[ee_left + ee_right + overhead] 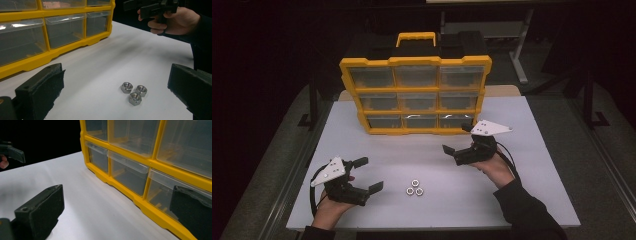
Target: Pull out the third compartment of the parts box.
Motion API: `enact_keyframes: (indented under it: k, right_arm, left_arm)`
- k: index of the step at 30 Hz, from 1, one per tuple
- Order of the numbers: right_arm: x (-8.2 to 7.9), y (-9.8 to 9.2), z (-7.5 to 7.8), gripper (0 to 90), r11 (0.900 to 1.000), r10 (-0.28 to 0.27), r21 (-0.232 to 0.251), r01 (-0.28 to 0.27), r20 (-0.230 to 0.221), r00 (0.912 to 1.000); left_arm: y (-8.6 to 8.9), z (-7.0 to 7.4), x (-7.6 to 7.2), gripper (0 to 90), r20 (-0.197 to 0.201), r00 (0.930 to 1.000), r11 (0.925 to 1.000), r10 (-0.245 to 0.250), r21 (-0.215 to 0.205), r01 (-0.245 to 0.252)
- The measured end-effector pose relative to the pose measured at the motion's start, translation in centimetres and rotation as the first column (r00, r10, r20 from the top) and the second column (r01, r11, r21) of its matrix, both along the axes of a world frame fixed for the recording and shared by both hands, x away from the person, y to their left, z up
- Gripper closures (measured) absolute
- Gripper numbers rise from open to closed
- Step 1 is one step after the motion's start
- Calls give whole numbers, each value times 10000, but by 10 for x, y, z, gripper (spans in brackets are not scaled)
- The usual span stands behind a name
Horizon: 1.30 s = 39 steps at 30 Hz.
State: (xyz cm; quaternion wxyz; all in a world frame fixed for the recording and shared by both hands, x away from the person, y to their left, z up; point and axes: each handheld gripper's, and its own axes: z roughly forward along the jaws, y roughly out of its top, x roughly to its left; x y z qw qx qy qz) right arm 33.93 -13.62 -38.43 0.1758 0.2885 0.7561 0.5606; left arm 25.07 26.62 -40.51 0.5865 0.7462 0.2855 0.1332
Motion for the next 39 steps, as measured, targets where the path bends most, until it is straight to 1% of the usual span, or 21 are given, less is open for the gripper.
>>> enact_keyframes:
  k: [7,9,25,26,39]
  right_arm:
    - [5,6,0,0,10000,62,1,-62,-28,10000]
    - [7,7,-1,0,9999,110,-61,-110,-53,9999]
    - [16,20,-4,0,9992,294,-269,-300,-213,9993]
    - [16,21,-5,0,9992,286,-268,-292,-226,9993]
    - [24,29,-6,0,9987,340,-360,-351,-322,9989]
  left_arm:
    - [0,0,0,0,5,10000,10000,-20,-24,20]
    - [0,0,0,0,32,10000,10000,-39,33,39]
    - [0,0,1,0,119,9999,9999,-94,107,92]
    - [0,-1,1,0,38,10000,10000,-55,43,55]
    - [0,-1,1,0,56,10000,10000,-50,70,49]
